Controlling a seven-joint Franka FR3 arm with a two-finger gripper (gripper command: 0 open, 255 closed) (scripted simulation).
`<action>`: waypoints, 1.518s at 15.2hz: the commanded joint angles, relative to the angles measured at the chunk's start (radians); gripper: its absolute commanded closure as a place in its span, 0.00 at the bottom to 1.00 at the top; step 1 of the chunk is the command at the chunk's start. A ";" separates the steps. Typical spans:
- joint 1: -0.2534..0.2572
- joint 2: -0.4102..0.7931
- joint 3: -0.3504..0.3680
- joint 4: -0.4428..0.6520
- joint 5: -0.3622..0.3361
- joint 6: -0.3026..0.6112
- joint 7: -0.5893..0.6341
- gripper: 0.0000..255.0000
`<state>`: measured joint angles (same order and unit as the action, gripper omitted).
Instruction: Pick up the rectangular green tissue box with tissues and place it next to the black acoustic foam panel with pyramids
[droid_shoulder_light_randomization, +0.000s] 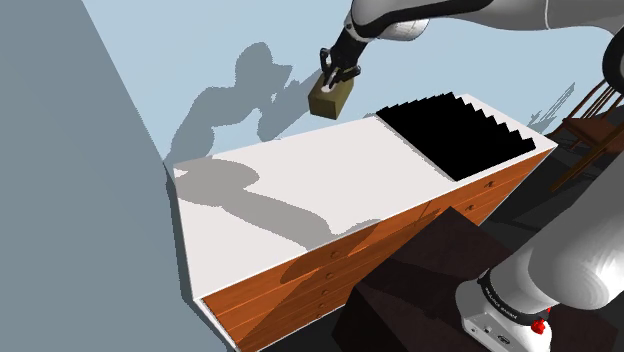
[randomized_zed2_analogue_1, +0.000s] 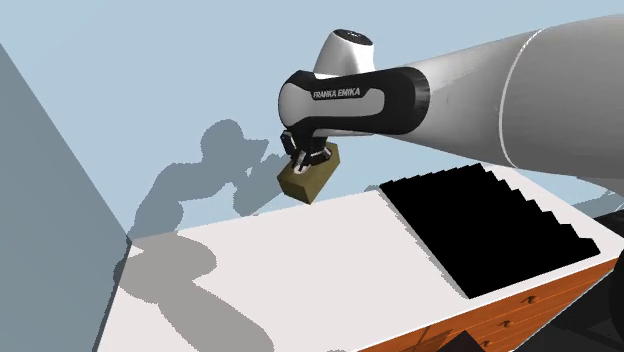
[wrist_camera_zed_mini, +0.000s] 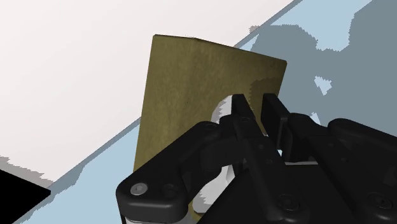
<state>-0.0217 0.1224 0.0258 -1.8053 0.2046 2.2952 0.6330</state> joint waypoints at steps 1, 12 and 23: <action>0.000 -0.006 -0.001 0.020 -0.004 -0.027 0.006 1.00; -0.002 -0.015 -0.004 0.156 -0.021 -0.169 0.034 1.00; -0.062 -0.313 -0.069 -0.168 0.025 -0.169 -0.110 1.00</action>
<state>-0.0750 -0.1576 -0.0314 -1.9424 0.2248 2.1323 0.5444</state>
